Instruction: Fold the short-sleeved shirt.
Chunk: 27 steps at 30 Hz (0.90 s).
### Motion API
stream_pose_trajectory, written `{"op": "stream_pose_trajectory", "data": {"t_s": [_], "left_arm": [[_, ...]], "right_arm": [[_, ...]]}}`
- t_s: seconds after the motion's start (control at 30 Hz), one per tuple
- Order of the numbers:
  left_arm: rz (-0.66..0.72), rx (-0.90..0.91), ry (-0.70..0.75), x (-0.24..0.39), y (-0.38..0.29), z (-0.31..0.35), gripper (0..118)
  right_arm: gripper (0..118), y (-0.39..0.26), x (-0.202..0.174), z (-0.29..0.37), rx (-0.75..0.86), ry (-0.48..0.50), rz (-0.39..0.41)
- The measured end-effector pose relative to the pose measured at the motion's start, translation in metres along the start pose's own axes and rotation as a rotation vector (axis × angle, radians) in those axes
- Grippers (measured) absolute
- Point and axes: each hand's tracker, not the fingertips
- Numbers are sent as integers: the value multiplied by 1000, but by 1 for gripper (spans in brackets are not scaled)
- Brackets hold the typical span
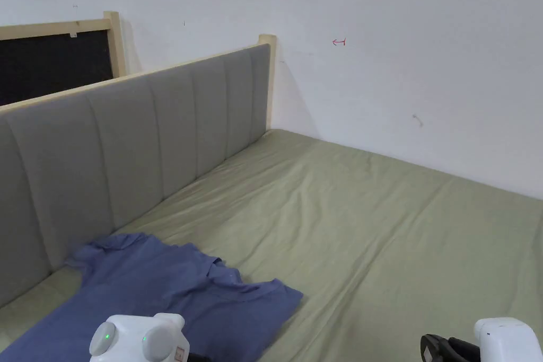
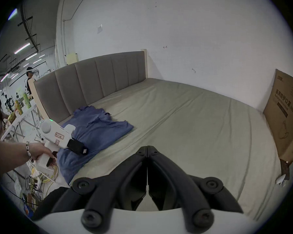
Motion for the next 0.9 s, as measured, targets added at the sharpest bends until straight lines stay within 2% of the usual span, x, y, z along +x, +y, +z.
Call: {"op": "stream_pose_trajectory", "data": {"t_s": [0.03, 0.07, 0.1, 0.13, 0.17, 0.2, 0.27, 0.3, 0.33, 0.47, 0.6, 0.73, 0.9], "left_arm": [[-2, 3, 1, 1, -1, 1, 112], [-3, 13, 8, 2, -2, 5, 102], [-4, 35, 8, -6, 4, 2, 82], [-21, 91, 3, -7, 3, 11, 41], [-42, 142, 18, -9, 2, 23, 16], [-63, 183, 43, -12, 0, 33, 3], [-96, 224, 82, -20, -11, 61, 0], [-66, 236, -1, -31, -13, 69, 0], [-40, 237, -24, -38, -13, 76, 0], [77, 383, -23, -71, -5, 118, 0], [39, 552, 8, -70, 10, 184, 0], [-17, 693, -71, -43, 26, 255, 0], [-177, 848, -241, 54, 37, 320, 0]], "right_arm": [[0, -1, 1, 2, 2, -1, -6], [0, -1, 3, 4, 2, 0, -15], [0, -2, 5, 5, 1, -2, -20], [0, -4, 9, 5, 0, -6, -23], [0, -5, 11, 7, 0, -14, -23], [0, -5, 13, 9, 0, -20, -23], [0, -5, 15, 14, 1, -28, -28], [0, -5, 17, 16, 3, -30, -33], [0, -5, 19, 19, 7, -31, -39], [0, -3, 28, 30, 34, -42, -61], [0, 3, 39, 52, 105, -58, -78], [0, 6, 55, 75, 162, -97, -104], [0, 7, 77, 113, 221, -158, -154]]}}
